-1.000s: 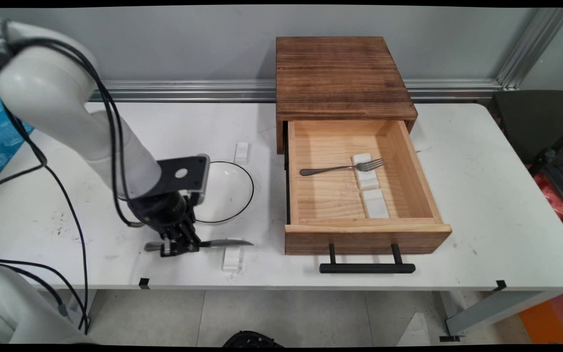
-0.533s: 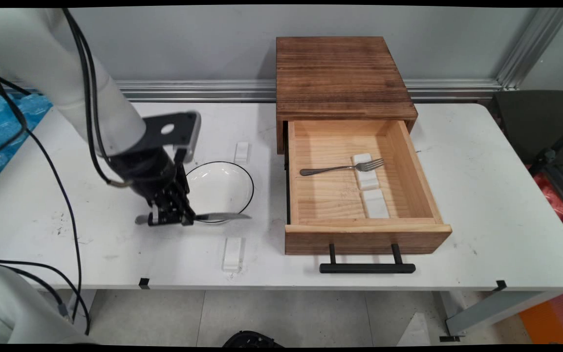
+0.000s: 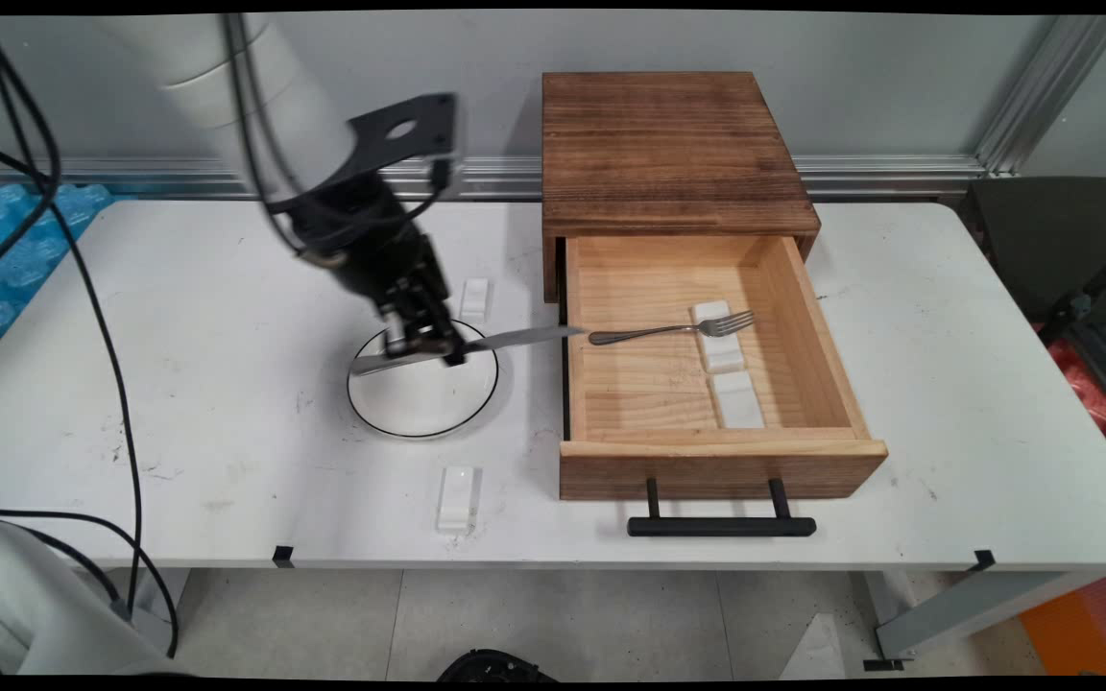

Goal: Place the picked object into the drawer

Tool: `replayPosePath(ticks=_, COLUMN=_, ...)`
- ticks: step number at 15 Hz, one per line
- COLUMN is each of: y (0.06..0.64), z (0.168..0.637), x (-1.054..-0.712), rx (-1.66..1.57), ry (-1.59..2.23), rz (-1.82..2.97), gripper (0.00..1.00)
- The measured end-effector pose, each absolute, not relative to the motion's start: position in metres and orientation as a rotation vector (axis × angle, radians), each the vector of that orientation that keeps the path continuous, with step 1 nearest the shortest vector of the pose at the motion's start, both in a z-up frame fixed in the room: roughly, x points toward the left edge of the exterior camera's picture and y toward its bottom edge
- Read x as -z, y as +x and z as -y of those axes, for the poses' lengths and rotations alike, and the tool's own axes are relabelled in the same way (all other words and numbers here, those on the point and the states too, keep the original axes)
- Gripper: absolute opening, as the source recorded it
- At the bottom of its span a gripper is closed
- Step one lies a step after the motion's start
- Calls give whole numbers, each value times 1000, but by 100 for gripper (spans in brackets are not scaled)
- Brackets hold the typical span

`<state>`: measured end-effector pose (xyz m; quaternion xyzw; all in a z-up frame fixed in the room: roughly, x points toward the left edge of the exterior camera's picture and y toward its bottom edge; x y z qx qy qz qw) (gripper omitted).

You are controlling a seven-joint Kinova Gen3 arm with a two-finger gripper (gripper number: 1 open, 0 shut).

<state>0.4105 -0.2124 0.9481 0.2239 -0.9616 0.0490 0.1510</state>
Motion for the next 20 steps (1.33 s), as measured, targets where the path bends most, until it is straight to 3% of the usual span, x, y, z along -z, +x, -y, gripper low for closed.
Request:
replayPosePath(ticks=8, y=337, z=265, x=-948, rx=-234, ry=674, rz=2601, gripper=0)
replayPosePath(ticks=20, y=254, z=309, x=-887, rx=-296, ry=681, rz=2565, gripper=0)
